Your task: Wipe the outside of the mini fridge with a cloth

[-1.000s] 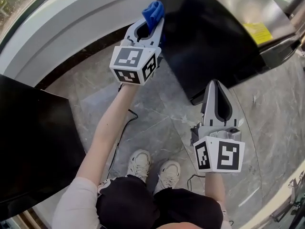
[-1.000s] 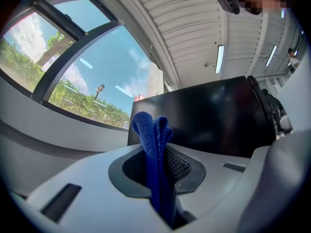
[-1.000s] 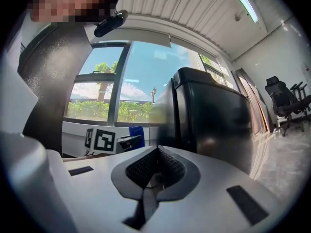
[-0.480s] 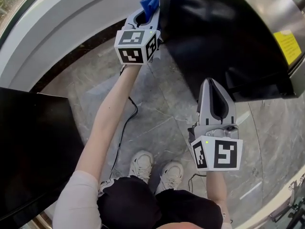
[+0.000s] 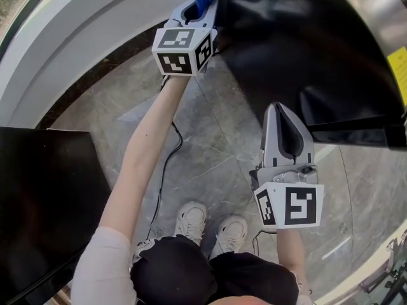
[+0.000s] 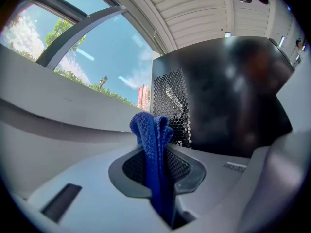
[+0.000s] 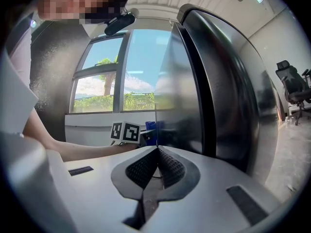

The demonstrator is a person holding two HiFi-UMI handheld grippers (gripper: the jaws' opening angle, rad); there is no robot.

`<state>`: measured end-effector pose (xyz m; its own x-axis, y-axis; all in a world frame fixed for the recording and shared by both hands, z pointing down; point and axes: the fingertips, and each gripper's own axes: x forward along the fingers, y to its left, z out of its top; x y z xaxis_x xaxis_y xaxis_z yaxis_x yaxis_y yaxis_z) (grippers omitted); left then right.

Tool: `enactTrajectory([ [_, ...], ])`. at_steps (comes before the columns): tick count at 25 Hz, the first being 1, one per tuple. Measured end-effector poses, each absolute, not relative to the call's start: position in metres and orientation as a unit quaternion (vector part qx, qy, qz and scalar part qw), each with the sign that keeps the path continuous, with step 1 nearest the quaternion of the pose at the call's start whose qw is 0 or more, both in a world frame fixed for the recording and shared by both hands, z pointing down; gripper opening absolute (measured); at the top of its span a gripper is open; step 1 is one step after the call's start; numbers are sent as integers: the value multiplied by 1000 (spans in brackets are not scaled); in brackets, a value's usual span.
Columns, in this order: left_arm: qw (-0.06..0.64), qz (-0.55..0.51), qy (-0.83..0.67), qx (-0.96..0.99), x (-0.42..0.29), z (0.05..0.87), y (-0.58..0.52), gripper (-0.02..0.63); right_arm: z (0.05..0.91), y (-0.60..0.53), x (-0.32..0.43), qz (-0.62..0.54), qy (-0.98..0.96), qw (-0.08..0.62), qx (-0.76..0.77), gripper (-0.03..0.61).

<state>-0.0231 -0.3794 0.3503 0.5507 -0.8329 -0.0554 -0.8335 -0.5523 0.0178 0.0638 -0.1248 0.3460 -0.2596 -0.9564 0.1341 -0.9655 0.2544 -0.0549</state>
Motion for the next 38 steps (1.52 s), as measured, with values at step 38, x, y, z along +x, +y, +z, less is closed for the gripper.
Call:
enactTrajectory([
  [38, 75, 82, 323, -940, 78, 296, -141, 58, 293, -56, 104, 23, -739, -13, 673, 11],
])
